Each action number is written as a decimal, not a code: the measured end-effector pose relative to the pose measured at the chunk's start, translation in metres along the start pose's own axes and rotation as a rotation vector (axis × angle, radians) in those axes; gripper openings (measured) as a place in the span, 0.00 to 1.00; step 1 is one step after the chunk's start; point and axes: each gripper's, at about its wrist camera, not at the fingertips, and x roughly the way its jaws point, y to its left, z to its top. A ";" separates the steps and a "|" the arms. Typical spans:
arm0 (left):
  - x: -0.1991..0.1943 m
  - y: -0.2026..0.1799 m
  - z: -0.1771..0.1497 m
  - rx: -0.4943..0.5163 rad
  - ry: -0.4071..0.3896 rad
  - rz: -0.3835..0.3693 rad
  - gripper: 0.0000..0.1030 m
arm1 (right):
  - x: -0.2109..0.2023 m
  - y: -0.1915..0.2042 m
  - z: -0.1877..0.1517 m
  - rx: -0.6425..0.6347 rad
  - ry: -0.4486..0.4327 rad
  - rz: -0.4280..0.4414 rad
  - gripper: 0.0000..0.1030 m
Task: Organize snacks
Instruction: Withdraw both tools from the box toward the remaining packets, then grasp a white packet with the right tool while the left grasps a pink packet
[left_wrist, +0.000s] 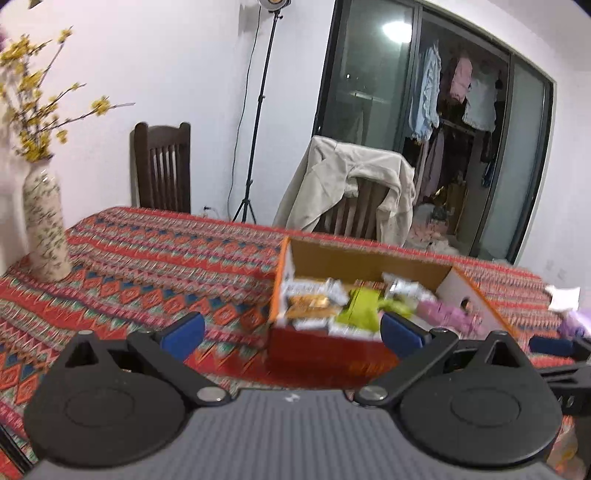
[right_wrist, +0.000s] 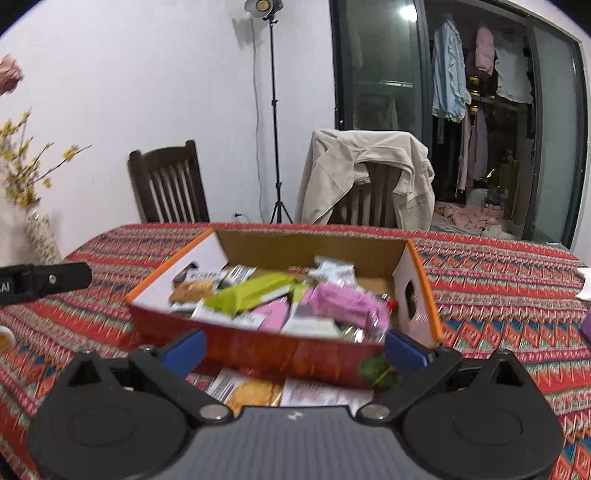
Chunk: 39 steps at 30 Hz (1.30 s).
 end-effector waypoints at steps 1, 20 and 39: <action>-0.003 0.004 -0.006 0.010 0.005 0.005 1.00 | -0.002 0.004 -0.005 -0.006 0.006 0.001 1.00; -0.040 0.055 -0.055 -0.001 0.043 0.011 1.00 | 0.007 0.077 -0.069 -0.040 0.195 0.051 1.00; -0.049 0.043 -0.066 -0.001 0.067 -0.005 1.00 | 0.013 0.075 -0.087 -0.095 0.252 -0.047 1.00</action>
